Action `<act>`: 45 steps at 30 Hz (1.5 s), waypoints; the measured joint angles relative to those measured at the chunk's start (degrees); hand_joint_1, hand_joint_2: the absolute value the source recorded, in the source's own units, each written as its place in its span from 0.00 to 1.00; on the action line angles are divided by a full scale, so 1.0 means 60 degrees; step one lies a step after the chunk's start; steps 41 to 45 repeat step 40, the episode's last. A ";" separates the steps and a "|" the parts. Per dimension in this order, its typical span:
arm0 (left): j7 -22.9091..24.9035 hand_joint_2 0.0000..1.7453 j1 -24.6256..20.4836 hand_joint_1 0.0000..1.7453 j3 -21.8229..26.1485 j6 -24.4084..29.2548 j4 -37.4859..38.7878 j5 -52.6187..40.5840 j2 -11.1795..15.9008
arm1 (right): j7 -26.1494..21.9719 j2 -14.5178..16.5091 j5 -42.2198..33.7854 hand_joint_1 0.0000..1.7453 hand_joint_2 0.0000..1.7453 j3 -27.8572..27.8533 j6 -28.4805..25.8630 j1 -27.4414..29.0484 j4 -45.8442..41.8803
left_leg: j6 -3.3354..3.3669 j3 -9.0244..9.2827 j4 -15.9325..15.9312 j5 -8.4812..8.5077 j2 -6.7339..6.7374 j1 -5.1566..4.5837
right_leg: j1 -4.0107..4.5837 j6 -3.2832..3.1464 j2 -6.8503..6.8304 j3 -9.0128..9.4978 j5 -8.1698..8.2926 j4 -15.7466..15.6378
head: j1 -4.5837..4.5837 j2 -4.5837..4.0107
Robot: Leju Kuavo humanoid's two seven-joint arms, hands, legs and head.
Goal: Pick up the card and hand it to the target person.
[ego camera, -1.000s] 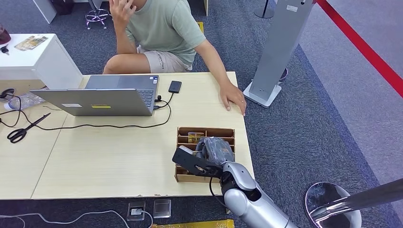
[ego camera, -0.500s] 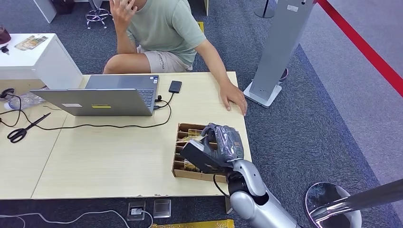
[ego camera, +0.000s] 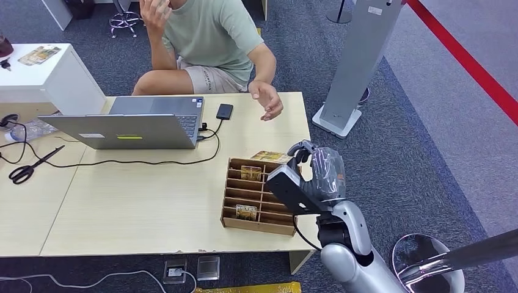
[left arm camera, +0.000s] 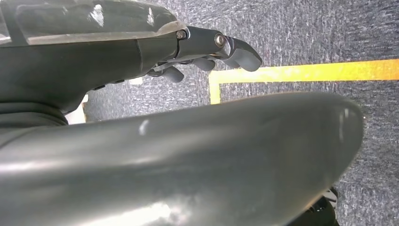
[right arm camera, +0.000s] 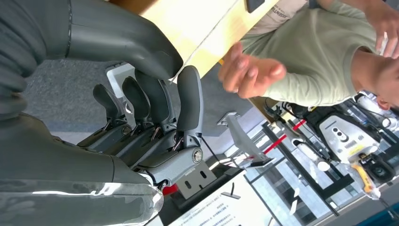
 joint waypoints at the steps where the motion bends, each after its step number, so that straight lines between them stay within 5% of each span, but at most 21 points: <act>1: 0.0002 0.00 -0.0002 0.00 -0.0003 -0.0007 0.0000 -0.0035 0.0000 | -0.0031 -0.0002 -0.0095 0.83 1.00 -0.0029 0.0043 -0.0138 0.0043 | 0.0000 -0.0001 0.0000 0.0000 0.0000 0.0000 | 0.0000 0.0000 0.0000 0.0001 0.0000 0.0000 | -0.0001 0.0001; 14: -0.0127 0.00 -0.0110 0.00 -0.0218 -0.0229 0.0000 -0.0500 0.0002 | -0.0127 0.0797 -0.0699 0.83 1.00 0.0038 0.0344 -0.3793 0.4253 | 0.0002 -0.0007 0.0000 0.0008 -0.0006 0.0000 | 0.0000 0.0000 -0.0008 0.0002 0.0006 0.0009 | 0.0000 -0.0001; 22: 0.0025 0.00 -0.0174 0.00 -0.0361 -0.0234 0.0000 -0.0535 0.0004 | -0.0205 0.1463 -0.0569 0.83 1.00 0.0193 0.0357 -0.4861 0.6866 | 0.0002 -0.0009 0.0000 0.0007 -0.0008 0.0000 | 0.0000 0.0000 -0.0008 -0.0001 0.0005 0.0008 | 0.0006 0.0000; 26: 0.0044 0.00 -0.0173 0.00 -0.0445 -0.0302 0.0000 -0.0548 0.0004 | -0.0233 0.1718 -0.0518 0.00 1.00 0.0312 0.0344 -0.4969 0.7685 | 0.0002 -0.0007 0.0000 0.0008 -0.0007 0.0000 | 0.0000 0.0000 -0.0009 -0.0001 0.0005 0.0008 | -0.0001 -0.0001; 45: -0.0124 0.00 -0.0136 0.00 -0.0568 -0.0314 0.0000 -0.0468 0.0004 | -0.0500 0.1726 -0.1279 0.00 1.00 0.0381 -0.0310 -0.4866 0.8160 | 0.0002 0.0001 0.0004 0.0007 -0.0004 0.0000 | 0.0000 0.0000 -0.0004 -0.0003 0.0005 0.0007 | 0.0003 -0.0001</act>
